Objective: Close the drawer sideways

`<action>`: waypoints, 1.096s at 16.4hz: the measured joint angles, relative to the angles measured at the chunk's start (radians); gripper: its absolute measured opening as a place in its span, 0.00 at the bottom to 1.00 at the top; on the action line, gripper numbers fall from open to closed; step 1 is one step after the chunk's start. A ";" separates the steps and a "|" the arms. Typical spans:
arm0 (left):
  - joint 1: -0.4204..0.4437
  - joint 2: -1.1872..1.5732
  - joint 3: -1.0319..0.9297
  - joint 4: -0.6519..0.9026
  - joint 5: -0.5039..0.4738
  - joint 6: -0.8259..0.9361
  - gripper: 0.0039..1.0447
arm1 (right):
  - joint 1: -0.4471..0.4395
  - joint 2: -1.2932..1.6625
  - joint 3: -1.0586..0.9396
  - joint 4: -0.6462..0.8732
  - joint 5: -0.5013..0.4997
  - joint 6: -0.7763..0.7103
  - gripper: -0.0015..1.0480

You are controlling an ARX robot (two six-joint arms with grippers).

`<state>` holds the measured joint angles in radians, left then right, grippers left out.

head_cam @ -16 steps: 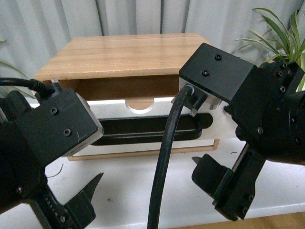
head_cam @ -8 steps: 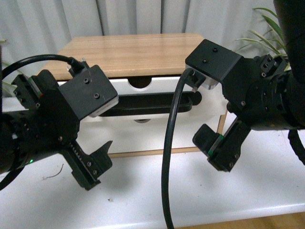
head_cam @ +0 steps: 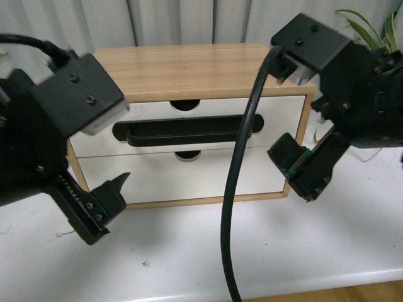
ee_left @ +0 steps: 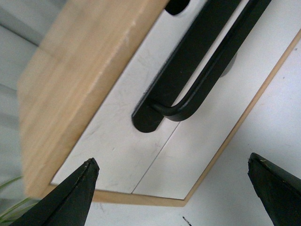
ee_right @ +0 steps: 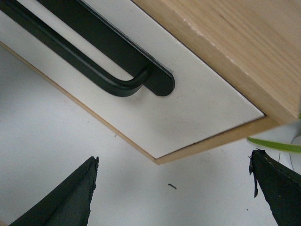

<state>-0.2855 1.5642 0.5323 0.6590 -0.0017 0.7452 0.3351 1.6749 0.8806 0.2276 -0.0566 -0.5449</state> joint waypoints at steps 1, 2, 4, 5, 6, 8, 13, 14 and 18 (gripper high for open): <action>-0.008 -0.095 -0.049 -0.018 -0.005 -0.027 0.94 | 0.006 -0.079 -0.076 0.028 0.003 0.026 0.94; -0.013 -0.182 -0.093 -0.050 -0.017 -0.060 0.94 | 0.008 -0.149 -0.144 0.047 0.010 0.053 0.94; -0.016 -0.409 -0.193 -0.155 -0.057 -0.151 0.94 | 0.013 -0.340 -0.303 0.053 0.053 0.141 0.94; -0.011 -0.534 -0.230 -0.217 -0.085 -0.206 0.94 | 0.012 -0.452 -0.374 0.031 0.078 0.187 0.94; 0.003 -0.663 -0.260 -0.281 -0.114 -0.274 0.94 | 0.011 -0.569 -0.436 -0.004 0.108 0.236 0.94; 0.073 -0.922 -0.323 -0.439 -0.140 -0.414 0.94 | 0.009 -0.826 -0.550 -0.110 0.182 0.336 0.94; 0.204 -1.223 -0.395 -0.624 -0.113 -0.727 0.94 | -0.005 -1.152 -0.660 -0.187 0.280 0.527 0.94; 0.212 -1.221 -0.402 -0.591 -0.102 -0.737 0.92 | -0.005 -1.146 -0.663 -0.171 0.283 0.530 0.93; 0.282 -1.314 -0.484 -0.459 0.003 -0.741 0.44 | -0.118 -1.283 -0.808 0.094 0.284 0.530 0.46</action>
<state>-0.0032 0.2504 0.0486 0.2005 0.0010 0.0040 0.2172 0.3916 0.0727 0.3218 0.2272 -0.0147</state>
